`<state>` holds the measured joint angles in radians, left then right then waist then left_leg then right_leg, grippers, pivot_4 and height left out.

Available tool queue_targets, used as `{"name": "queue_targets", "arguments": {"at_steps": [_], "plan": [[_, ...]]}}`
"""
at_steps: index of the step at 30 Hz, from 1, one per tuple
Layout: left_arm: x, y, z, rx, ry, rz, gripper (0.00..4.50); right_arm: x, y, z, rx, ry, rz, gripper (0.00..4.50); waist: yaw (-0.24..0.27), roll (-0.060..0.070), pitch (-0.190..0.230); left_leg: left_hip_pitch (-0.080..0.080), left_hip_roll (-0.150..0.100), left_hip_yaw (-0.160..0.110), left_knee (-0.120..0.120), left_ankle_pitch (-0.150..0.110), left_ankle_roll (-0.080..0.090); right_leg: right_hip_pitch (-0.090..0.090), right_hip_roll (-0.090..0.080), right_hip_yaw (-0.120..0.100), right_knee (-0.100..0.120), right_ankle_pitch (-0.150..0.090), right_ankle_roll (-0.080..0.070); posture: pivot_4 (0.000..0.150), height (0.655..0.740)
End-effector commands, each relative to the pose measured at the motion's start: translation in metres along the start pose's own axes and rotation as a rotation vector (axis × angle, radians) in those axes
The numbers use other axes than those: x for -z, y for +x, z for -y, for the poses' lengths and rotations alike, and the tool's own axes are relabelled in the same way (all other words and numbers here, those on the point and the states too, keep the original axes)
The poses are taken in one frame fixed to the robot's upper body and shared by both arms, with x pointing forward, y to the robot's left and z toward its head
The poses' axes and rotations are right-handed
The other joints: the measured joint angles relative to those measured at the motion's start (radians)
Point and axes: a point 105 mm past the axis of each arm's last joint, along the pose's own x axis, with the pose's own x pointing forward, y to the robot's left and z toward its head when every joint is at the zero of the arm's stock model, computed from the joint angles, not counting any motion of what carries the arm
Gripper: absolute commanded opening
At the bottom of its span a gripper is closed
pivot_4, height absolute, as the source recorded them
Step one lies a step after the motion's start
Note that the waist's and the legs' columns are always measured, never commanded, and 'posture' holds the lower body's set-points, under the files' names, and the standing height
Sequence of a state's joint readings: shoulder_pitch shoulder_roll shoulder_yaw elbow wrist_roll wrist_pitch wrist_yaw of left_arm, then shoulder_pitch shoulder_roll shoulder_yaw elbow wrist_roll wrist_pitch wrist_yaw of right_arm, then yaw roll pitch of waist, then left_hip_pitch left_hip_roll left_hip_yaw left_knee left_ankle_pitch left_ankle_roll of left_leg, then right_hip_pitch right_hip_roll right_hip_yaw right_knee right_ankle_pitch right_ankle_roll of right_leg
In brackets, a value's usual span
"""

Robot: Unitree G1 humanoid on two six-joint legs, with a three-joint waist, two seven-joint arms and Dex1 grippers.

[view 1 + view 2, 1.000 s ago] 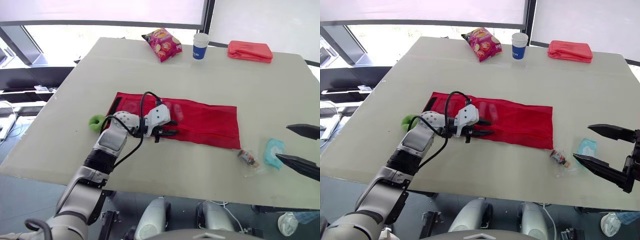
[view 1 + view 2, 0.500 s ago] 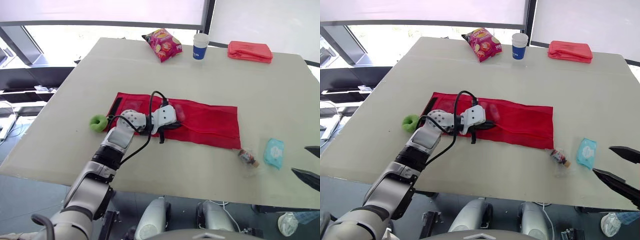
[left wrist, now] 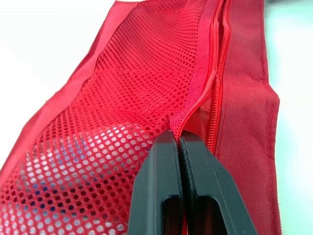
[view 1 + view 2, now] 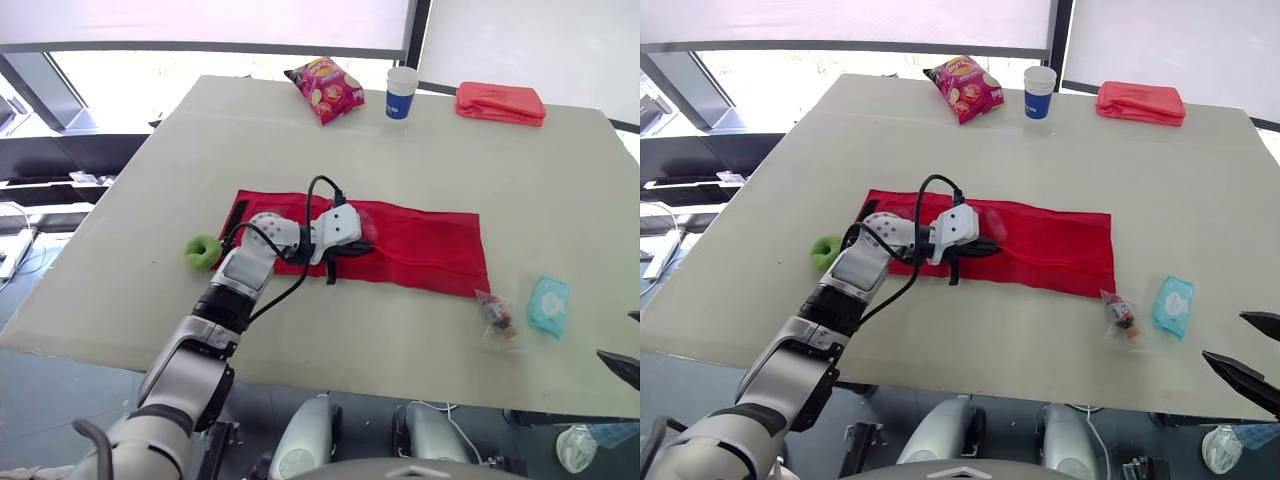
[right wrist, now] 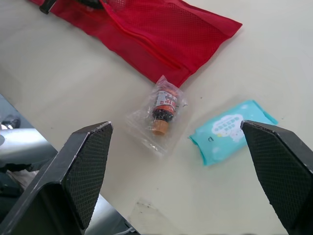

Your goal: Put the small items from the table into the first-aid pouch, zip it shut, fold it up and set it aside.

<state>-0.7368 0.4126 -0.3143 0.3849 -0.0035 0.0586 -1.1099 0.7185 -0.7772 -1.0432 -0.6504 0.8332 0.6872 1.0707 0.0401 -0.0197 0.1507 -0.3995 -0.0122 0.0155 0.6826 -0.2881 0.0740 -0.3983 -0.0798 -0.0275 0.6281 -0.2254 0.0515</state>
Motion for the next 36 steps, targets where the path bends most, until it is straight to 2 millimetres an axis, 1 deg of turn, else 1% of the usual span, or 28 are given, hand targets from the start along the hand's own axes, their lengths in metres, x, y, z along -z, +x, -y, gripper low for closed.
{"name": "queue_targets", "arguments": {"at_steps": [1,3,6,8,9,11,14,17,18,19,20,21,23,24,25,26,28,29,30,32,34,36], "plan": [[-0.017,0.005,-0.005,-0.013,0.045,0.055,0.06,0.002,0.026,-0.014,-0.018,0.003,-0.024,4.50,0.000,0.000,0.000,0.000,0.000,0.000,0.000,0.000,0.000,0.000,0.000,0.000,0.000,0.000,0.000,0.150,0.7400],[-0.020,0.008,-0.004,-0.013,0.047,0.066,0.06,0.009,0.043,-0.019,0.002,0.023,-0.053,4.50,-0.002,0.000,0.000,0.000,0.000,0.000,0.000,0.000,0.000,0.000,0.000,0.000,0.000,0.000,0.000,0.150,0.7400],[-0.023,0.013,-0.001,-0.010,0.057,0.079,0.06,0.022,0.074,-0.017,0.096,0.046,-0.090,4.50,-0.001,0.000,0.000,0.000,0.000,0.000,0.000,0.001,-0.002,0.000,0.000,0.000,0.000,0.000,0.000,0.150,0.7400],[-0.023,0.014,0.000,-0.007,0.063,0.081,0.06,0.027,0.088,-0.020,0.117,0.084,-0.105,4.50,-0.001,0.002,0.000,0.000,0.000,0.000,0.000,0.003,-0.004,0.000,0.000,0.000,0.000,0.000,0.000,0.150,0.7400],[-0.023,0.014,0.001,-0.006,0.066,0.080,0.06,0.029,0.094,-0.024,0.118,0.090,-0.117,4.50,-0.001,0.002,0.000,0.000,0.000,0.000,0.000,0.003,-0.005,0.000,0.000,0.000,0.000,0.000,0.000,0.150,0.7400],[-0.022,0.014,0.001,-0.007,0.070,0.078,0.06,0.036,0.104,-0.022,0.177,0.140,-0.141,4.50,0.000,0.002,0.000,0.000,-0.001,0.000,0.000,0.003,-0.005,0.000,0.000,-0.001,0.000,0.000,0.000,0.150,0.7400],[-0.022,0.014,0.000,-0.014,0.071,0.077,0.06,0.040,0.109,-0.016,0.251,0.153,-0.168,4.50,0.000,0.003,0.000,-0.001,-0.001,0.000,0.001,0.003,-0.005,0.000,0.000,-0.001,0.000,0.000,0.000,0.150,0.7400],[-0.023,0.014,-0.001,-0.024,0.070,0.084,0.00,0.044,0.112,-0.009,0.328,0.160,-0.193,3.71,-0.001,0.003,-0.001,-0.001,-0.001,0.000,0.001,0.003,-0.005,0.000,0.001,0.000,0.000,0.000,0.000,0.150,0.7400],[-0.023,0.015,0.000,-0.025,0.070,0.086,0.00,0.046,0.113,-0.010,0.335,0.156,-0.205,3.20,-0.001,0.003,-0.001,-0.001,-0.002,0.000,0.001,0.003,-0.005,0.000,0.001,0.000,0.000,0.000,0.000,0.150,0.7400],[-0.023,0.015,0.000,-0.025,0.070,0.087,0.00,0.047,0.114,-0.011,0.338,0.156,-0.210,2.84,-0.001,0.003,-0.001,-0.001,-0.002,0.000,0.001,0.003,-0.005,0.000,0.002,-0.001,0.000,0.000,0.000,0.150,0.7400],[-0.023,0.015,0.000,-0.026,0.069,0.089,0.00,0.047,0.116,-0.012,0.339,0.160,-0.210,2.38,-0.002,0.003,-0.001,-0.001,-0.002,0.000,0.001,0.003,-0.005,0.000,0.003,-0.001,0.000,0.000,0.000,0.150,0.7400],[-0.024,0.015,0.000,-0.026,0.068,0.090,0.00,0.047,0.118,-0.013,0.341,0.163,-0.210,1.96,-0.002,0.003,-0.001,0.000,-0.001,0.000,0.001,0.003,-0.005,0.000,0.007,-0.001,0.000,0.000,0.000,0.150,0.7400],[-0.024,0.016,0.000,-0.028,0.066,0.092,0.00,0.046,0.120,-0.014,0.346,0.165,-0.208,0.92,-0.003,0.003,-0.001,0.000,-0.001,0.000,0.001,0.002,-0.004,0.000,0.008,0.000,0.000,0.000,0.000,0.150,0.7400],[-0.024,0.016,0.001,-0.029,0.064,0.094,0.00,0.044,0.122,-0.017,0.339,0.166,-0.197,0.50,-0.003,0.003,-0.001,0.000,-0.001,0.000,0.001,0.002,-0.003,0.000,0.008,0.000,0.001,0.000,0.000,0.150,0.7400],[-0.024,0.017,0.001,-0.030,0.061,0.097,0.00,0.041,0.122,-0.018,0.335,0.162,-0.185,0.37,-0.003,0.003,-0.001,0.000,-0.001,0.000,0.001,0.002,-0.003,0.000,0.008,0.000,0.001,0.000,0.000,0.150,0.7400],[-0.024,0.017,0.001,-0.031,0.056,0.100,0.00,0.037,0.121,-0.019,0.329,0.155,-0.172,0.37,-0.003,0.003,-0.001,0.000,-0.001,0.000,0.001,0.002,-0.003,0.000,0.009,0.000,0.001,0.000,0.001,0.150,0.7400],[-0.025,0.018,0.001,-0.026,0.046,0.106,0.00,0.020,0.122,-0.026,0.266,0.159,-0.099,0.37,-0.003,0.003,-0.001,0.000,-0.001,0.001,0.001,0.002,-0.003,0.000,0.009,-0.001,0.001,0.001,0.001,0.150,0.7400],[-0.026,0.018,0.001,-0.023,0.036,0.111,0.00,0.011,0.124,-0.033,0.212,0.159,-0.063,0.37,-0.004,0.003,-0.001,0.000,-0.001,0.001,0.001,0.002,-0.002,0.000,0.009,-0.001,0.001,0.001,0.001,0.150,0.7400],[-0.027,0.019,0.002,-0.013,0.023,0.116,0.00,0.000,0.128,-0.043,0.143,0.166,-0.017,0.37,-0.005,0.003,-0.001,0.000,-0.001,0.001,0.001,0.001,-0.002,0.000,0.009,-0.001,0.001,0.001,0.001,0.150,0.7400],[-0.030,0.020,0.004,0.009,-0.024,0.139,0.00,-0.018,0.139,-0.052,0.069,0.184,0.046,0.37,-0.012,0.003,-0.001,0.001,-0.001,0.000,0.001,0.001,-0.001,0.000,0.010,-0.002,0.001,0.001,0.002,0.150,0.7400],[-0.034,0.021,0.005,0.029,-0.058,0.149,0.00,-0.029,0.155,-0.060,0.019,0.204,0.066,0.37,-0.024,0.003,-0.001,0.001,-0.001,0.000,0.002,0.001,0.000,0.000,0.010,-0.002,0.002,0.001,0.002,0.150,0.7400],[-0.037,0.021,0.005,0.039,-0.092,0.158,0.00,-0.034,0.167,-0.066,-0.004,0.228,0.066,0.37,-0.026,0.003,-0.001,0.002,-0.001,0.000,0.002,0.001,0.000,0.000,0.010,-0.002,0.004,0.001,0.002,0.150,0.7400]]}}
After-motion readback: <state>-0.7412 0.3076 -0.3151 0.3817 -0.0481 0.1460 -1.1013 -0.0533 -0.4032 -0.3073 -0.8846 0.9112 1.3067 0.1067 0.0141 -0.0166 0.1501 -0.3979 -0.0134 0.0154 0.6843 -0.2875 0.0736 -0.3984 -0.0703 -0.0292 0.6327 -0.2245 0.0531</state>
